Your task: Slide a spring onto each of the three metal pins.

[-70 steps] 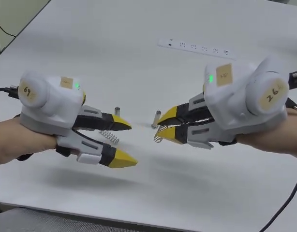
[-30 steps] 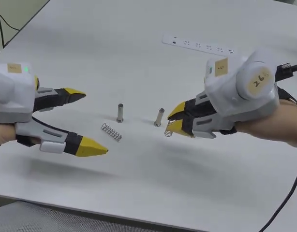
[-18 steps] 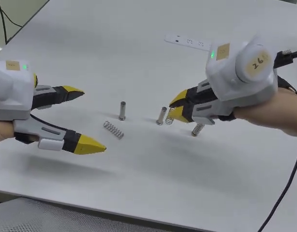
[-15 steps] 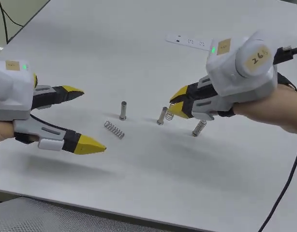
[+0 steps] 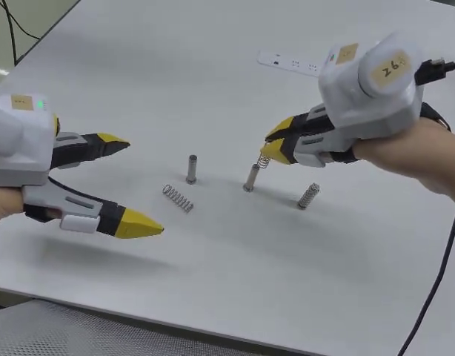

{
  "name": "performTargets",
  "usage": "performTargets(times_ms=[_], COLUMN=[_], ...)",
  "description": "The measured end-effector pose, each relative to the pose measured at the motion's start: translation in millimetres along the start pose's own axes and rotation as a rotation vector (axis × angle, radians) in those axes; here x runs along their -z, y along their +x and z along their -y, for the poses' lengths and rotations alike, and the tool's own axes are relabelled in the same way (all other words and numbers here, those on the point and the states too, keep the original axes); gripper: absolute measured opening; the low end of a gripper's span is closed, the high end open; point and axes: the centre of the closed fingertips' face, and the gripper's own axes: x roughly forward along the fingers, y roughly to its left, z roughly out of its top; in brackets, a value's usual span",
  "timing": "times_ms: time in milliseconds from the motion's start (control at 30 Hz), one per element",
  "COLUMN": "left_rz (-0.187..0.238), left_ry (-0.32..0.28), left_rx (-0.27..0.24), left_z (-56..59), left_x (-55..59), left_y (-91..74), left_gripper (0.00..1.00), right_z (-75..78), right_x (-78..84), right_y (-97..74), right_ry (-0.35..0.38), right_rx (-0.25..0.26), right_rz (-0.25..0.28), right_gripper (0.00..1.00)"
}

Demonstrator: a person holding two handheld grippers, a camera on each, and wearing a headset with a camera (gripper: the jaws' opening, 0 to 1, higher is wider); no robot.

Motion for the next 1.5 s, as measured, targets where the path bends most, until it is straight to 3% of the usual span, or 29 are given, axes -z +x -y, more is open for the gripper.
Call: performTargets(times_ms=[800, 1133, 1500], left_rz=[0.005, -0.001, -0.001], left_ry=[-0.008, -0.013, -0.014], left_rx=[-0.005, -0.008, -0.007], left_z=[-0.9, -1.0, 1.4], left_x=[-2.6, -0.5, 0.6], left_y=[-2.3, -3.2, -2.6], left_gripper=[0.97, 0.97, 0.97], right_z=[0.9, -5.9, -13.6], right_x=[10.0, 25.1, 47.0], right_y=[20.3, 38.4, 47.2], right_ry=[0.023, 0.032, 0.055], right_rx=[-0.012, -0.042, -0.061], right_rz=[-0.023, -0.074, -0.117], right_gripper=[0.07, 0.07, 0.07])
